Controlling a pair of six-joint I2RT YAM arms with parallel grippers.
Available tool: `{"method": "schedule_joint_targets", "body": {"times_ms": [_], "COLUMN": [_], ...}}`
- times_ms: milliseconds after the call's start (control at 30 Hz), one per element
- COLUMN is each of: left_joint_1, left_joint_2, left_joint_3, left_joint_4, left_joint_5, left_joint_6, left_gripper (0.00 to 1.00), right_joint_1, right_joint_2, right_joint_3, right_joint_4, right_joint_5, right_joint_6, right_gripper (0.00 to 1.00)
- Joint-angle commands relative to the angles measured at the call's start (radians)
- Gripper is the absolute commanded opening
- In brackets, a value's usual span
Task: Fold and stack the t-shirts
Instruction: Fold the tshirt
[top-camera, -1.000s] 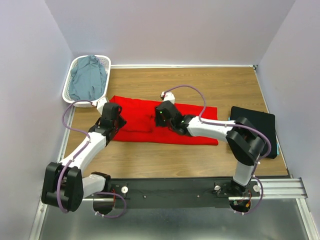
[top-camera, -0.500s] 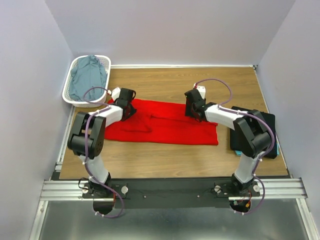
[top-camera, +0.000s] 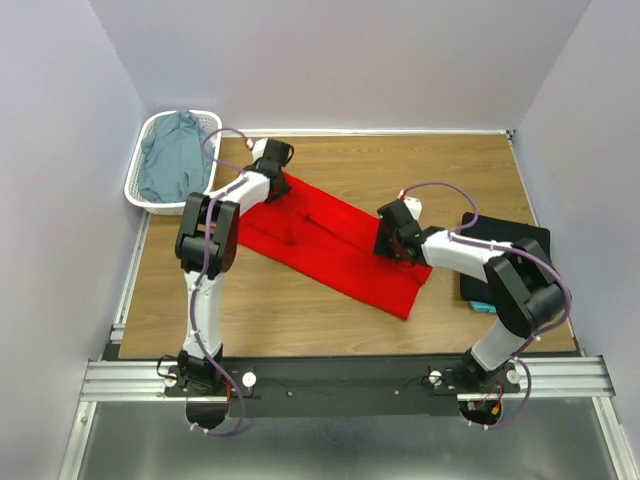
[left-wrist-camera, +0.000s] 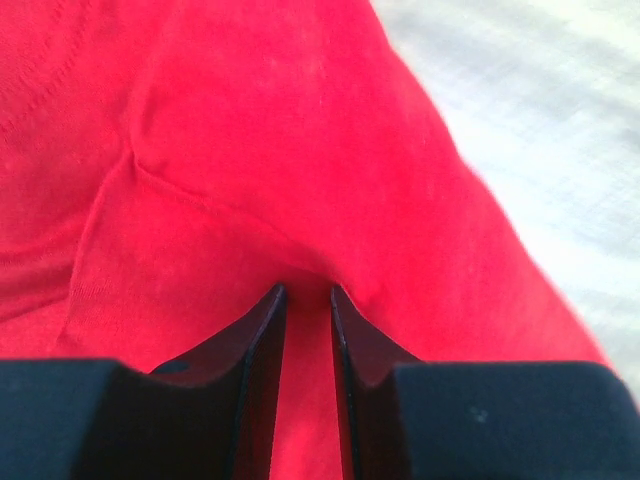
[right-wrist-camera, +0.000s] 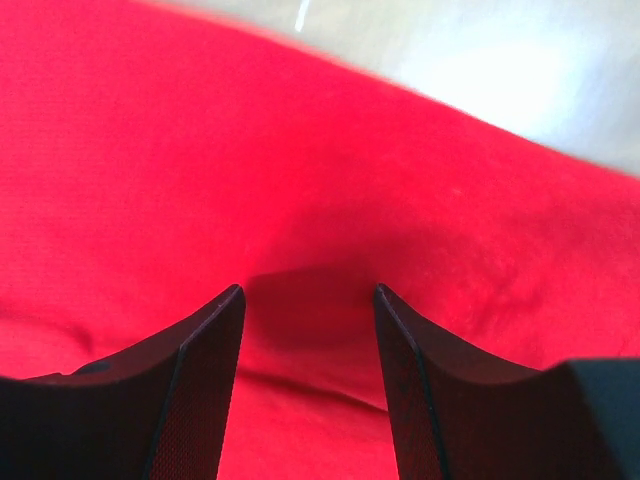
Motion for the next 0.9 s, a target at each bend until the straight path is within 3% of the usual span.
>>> {"method": "schedule_joint_targets", "body": {"times_ms": [0, 133, 233, 400, 567, 667, 767, 800, 867], "left_joint_1": [-0.03, -0.055, -0.066, -0.069, -0.057, -0.029, -0.009, -0.008, -0.006], "left_joint_2": [0.19, 0.336, 0.416, 0.437, 0.34, 0.25, 0.112, 0.044, -0.052], "left_joint_3": [0.261, 0.586, 0.741, 0.797, 0.771, 0.741, 0.594, 0.551, 0.397], "left_joint_4": [-0.14, -0.211, -0.225, -0.135, -0.012, 0.008, -0.019, -0.036, -0.055], "left_joint_5": [0.039, 0.169, 0.306, 0.492, 0.55, 0.503, 0.318, 0.192, 0.086], "left_joint_6": [0.199, 0.309, 0.342, 0.346, 0.368, 0.316, 0.201, 0.169, 0.107], "left_gripper": [0.34, 0.36, 0.45, 0.53, 0.62, 0.62, 0.59, 0.57, 0.48], "right_joint_1": [0.155, 0.325, 0.389, 0.392, 0.393, 0.392, 0.383, 0.381, 0.38], "right_joint_2": [-0.089, -0.119, -0.099, 0.017, -0.013, -0.064, -0.093, -0.091, -0.078], "right_joint_3": [-0.101, -0.096, -0.059, 0.068, 0.118, 0.113, 0.104, 0.102, 0.102], "right_joint_4": [-0.089, -0.064, -0.011, -0.008, -0.008, -0.021, -0.041, -0.049, -0.07], "right_joint_5": [-0.144, -0.165, -0.179, -0.156, -0.15, -0.084, -0.038, -0.032, -0.021], "right_joint_6": [0.164, 0.296, 0.313, 0.243, 0.164, 0.109, 0.034, 0.007, -0.07], "right_gripper": [0.62, 0.62, 0.62, 0.62, 0.63, 0.65, 0.65, 0.65, 0.65]}}
